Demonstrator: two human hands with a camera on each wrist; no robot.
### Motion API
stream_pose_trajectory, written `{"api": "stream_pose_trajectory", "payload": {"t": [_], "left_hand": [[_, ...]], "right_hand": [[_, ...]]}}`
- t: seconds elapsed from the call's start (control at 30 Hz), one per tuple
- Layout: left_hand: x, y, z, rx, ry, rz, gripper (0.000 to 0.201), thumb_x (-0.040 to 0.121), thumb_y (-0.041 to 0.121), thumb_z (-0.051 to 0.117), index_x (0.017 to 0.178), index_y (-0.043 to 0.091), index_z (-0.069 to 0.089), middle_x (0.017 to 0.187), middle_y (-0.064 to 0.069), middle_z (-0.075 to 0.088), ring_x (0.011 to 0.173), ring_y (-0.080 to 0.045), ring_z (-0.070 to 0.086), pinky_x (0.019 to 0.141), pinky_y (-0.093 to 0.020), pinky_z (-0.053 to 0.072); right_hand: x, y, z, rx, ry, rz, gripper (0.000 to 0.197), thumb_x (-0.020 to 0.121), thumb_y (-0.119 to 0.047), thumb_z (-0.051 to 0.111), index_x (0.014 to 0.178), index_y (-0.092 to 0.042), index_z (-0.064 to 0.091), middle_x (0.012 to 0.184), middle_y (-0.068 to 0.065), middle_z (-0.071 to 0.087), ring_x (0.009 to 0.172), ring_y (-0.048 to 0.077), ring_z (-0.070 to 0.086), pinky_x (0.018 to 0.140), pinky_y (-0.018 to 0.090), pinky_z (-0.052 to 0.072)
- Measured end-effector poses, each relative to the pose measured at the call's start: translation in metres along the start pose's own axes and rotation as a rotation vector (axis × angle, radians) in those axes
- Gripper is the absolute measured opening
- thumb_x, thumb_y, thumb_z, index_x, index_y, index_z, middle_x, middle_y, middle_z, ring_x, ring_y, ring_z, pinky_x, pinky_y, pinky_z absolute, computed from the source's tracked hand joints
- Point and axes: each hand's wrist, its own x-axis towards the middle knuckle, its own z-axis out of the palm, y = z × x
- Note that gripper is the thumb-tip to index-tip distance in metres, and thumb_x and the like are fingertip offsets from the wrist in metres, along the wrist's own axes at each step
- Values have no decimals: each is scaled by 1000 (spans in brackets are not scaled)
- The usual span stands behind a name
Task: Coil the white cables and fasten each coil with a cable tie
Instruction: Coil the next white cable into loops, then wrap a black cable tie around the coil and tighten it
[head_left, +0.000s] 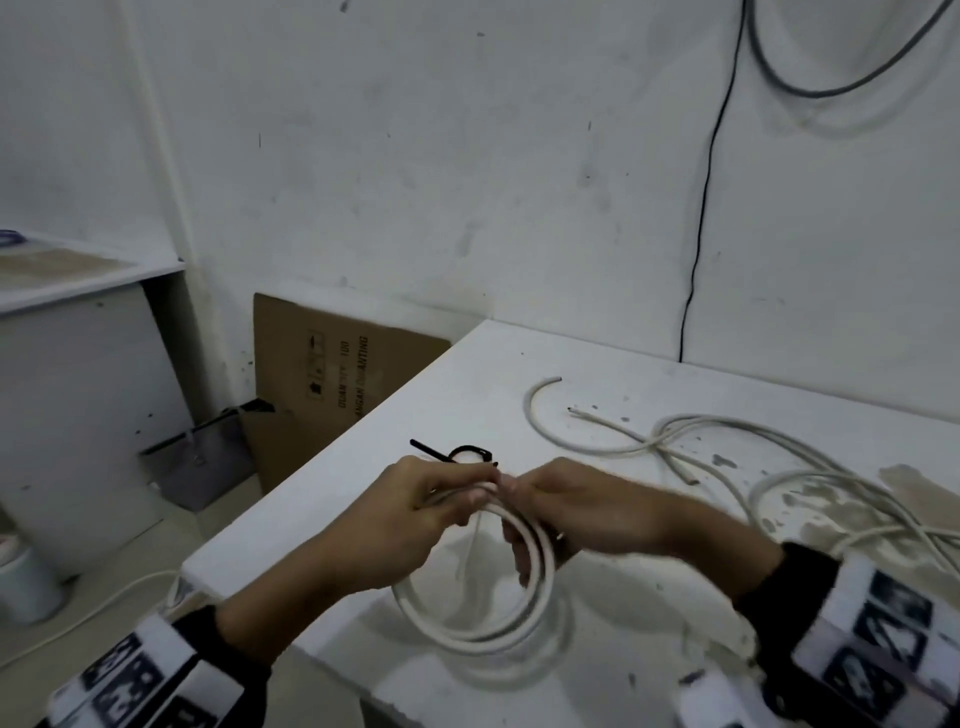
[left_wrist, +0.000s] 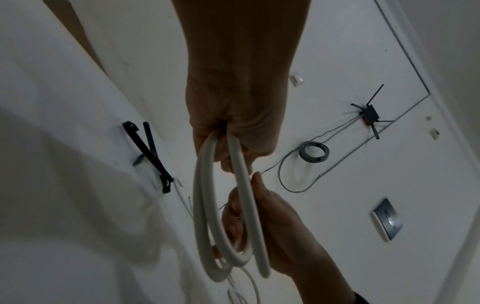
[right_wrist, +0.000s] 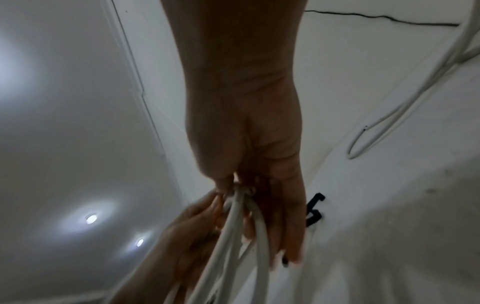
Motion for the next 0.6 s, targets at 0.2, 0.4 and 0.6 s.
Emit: {"api": "stream_pose_trajectory", "payload": {"t": [0.2,0.4,0.6], "left_hand": [[3,-17,-15,-80,25,-111,24,94,15,51,105,21,71,62,6,50,36,-6,33,38,-15,27],[16,-8,-11,-18,-3,-63,23,94,7,51,108,9,69,60,9,55,34,4,43,39,-4,28],[29,-1,-7,-56,-13,-73,23,94,4,49,105,7,69,55,20,60,34,7,44,39,-1,29]], "right_hand": [[79,7,-38,-130,347,130,38,98,-29,43,103,1,64,92,16,65,71,23,63,62,28,53],[126,18,-31,-563,362,168,34,90,-26,54,96,3,70,102,19,69,95,31,63,72,28,46],[140,27,-37,-625,482,101,22,84,-13,58,96,3,66,104,21,65,90,28,58,70,28,41]]}}
